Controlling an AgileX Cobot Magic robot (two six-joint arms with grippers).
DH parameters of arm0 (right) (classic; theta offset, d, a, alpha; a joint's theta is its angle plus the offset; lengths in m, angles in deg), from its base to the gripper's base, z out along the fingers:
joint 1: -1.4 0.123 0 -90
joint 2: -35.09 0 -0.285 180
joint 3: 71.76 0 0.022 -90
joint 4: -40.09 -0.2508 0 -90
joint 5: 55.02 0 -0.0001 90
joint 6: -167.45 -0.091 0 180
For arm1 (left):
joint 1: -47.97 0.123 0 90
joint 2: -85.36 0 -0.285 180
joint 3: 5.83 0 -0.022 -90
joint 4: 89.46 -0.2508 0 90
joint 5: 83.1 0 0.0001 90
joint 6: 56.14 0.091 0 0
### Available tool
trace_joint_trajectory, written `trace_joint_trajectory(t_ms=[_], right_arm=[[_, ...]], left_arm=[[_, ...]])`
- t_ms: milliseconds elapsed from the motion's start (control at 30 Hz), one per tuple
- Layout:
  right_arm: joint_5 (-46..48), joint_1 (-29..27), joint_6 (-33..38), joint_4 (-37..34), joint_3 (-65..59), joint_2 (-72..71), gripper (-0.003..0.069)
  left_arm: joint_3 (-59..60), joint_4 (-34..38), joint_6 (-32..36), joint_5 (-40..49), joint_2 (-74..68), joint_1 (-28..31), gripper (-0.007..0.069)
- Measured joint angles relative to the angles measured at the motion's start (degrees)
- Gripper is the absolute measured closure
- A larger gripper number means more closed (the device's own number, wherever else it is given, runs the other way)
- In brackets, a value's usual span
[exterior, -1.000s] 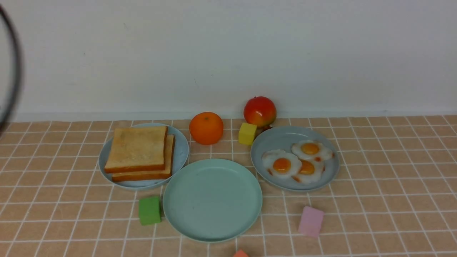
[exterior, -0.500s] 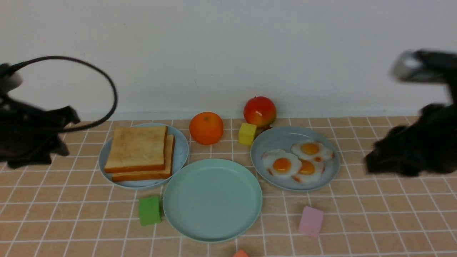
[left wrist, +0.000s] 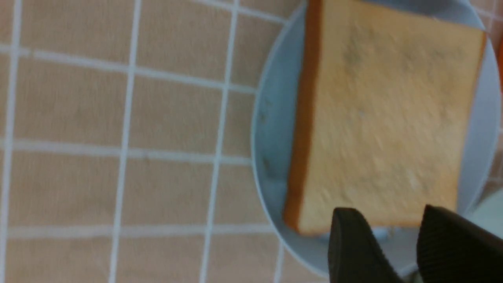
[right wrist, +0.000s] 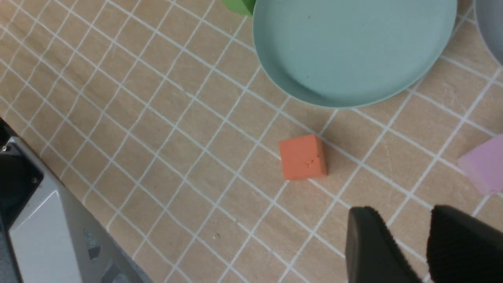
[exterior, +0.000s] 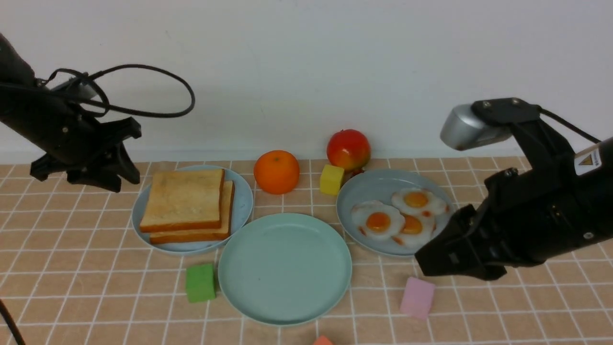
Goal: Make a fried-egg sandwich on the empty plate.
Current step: Use the left arm to grab a slice of bread
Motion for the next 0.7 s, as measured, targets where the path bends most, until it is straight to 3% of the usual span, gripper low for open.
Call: trace_joint_trajectory(t_ms=[333,600,700], right_arm=[[1.88,0.0,0.05,-1.47,0.0,0.0,0.0418],[3.59,0.0,0.05,-2.78,0.0,0.0,0.0418],[4.47,0.0,0.05,-2.78,0.0,0.0,0.0418]], left_arm=[[-2.93,6.99,7.77,-0.11,-8.98,0.29,0.019],[-2.98,8.79,9.86,-1.67,-12.24,0.29,0.0211],[-3.21,9.31,11.8,-1.63,-12.3,0.29,0.0281]])
